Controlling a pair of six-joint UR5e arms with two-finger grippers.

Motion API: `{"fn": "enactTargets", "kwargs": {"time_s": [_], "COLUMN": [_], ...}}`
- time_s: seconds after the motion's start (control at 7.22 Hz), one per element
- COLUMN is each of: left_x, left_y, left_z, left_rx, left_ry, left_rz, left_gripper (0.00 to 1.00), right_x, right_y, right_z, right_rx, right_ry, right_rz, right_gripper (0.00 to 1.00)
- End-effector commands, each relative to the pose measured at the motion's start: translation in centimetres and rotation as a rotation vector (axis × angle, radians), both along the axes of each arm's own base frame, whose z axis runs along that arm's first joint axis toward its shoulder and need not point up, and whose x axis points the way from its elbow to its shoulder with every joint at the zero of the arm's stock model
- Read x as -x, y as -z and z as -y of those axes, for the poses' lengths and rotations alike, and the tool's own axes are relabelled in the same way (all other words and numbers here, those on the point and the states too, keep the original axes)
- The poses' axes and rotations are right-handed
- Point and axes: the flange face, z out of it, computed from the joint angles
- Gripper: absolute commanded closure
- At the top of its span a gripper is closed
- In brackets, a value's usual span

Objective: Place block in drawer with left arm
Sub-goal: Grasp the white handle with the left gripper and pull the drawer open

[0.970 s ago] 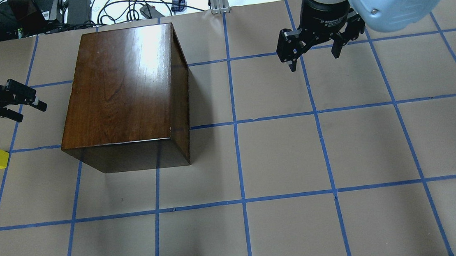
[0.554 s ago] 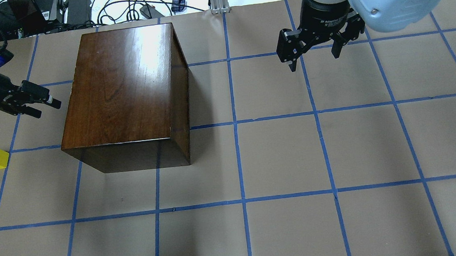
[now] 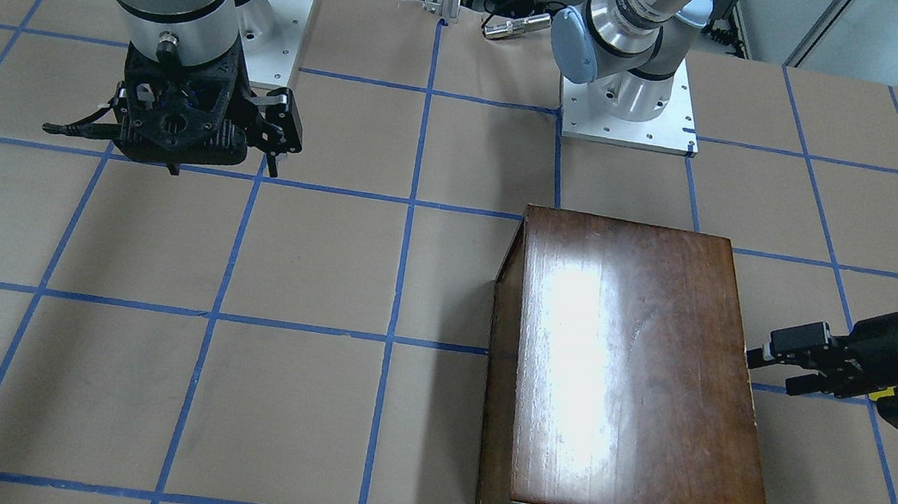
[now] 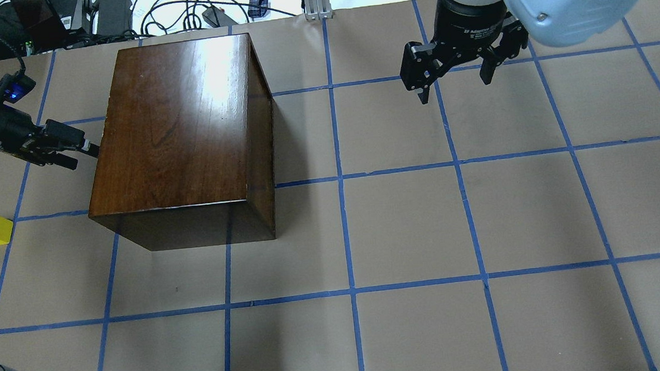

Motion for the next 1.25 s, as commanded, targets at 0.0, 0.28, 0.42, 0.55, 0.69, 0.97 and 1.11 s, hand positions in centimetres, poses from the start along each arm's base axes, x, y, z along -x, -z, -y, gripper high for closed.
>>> {"fn": "enactTargets", "kwargs": {"time_s": [0.0, 0.28, 0.42, 0.55, 0.69, 0.97, 1.11], "left_x": [0.0, 0.3, 0.2, 0.2, 0.0, -0.9, -0.9], "left_y": [1.2, 2.9, 3.1, 3.0, 2.7, 2.6, 2.2], "left_z": [0.6, 1.3, 1.5, 1.6, 1.5, 1.3, 1.3], "left_rx": [-0.006, -0.001, 0.009, 0.012, 0.015, 0.011, 0.014], "left_ry": [0.003, 0.003, 0.004, 0.004, 0.002, -0.010, -0.006], "left_rz": [-0.010, -0.037, -0.032, -0.031, -0.026, -0.017, -0.006], "left_gripper": [0.00, 0.00, 0.00, 0.00, 0.00, 0.00, 0.00], "right_x": [0.0, 0.0, 0.0, 0.0, 0.0, 0.0, 0.0], "right_y": [0.0, 0.0, 0.0, 0.0, 0.0, 0.0, 0.0], "right_z": [0.0, 0.0, 0.0, 0.0, 0.0, 0.0, 0.0], "right_rx": [0.000, 0.000, 0.000, 0.000, 0.000, 0.000, 0.000], "right_ry": [0.000, 0.000, -0.001, 0.000, -0.001, -0.001, 0.000], "right_rz": [0.000, 0.000, 0.000, 0.000, 0.000, 0.000, 0.000], "right_gripper": [0.00, 0.00, 0.00, 0.00, 0.00, 0.00, 0.00]}}
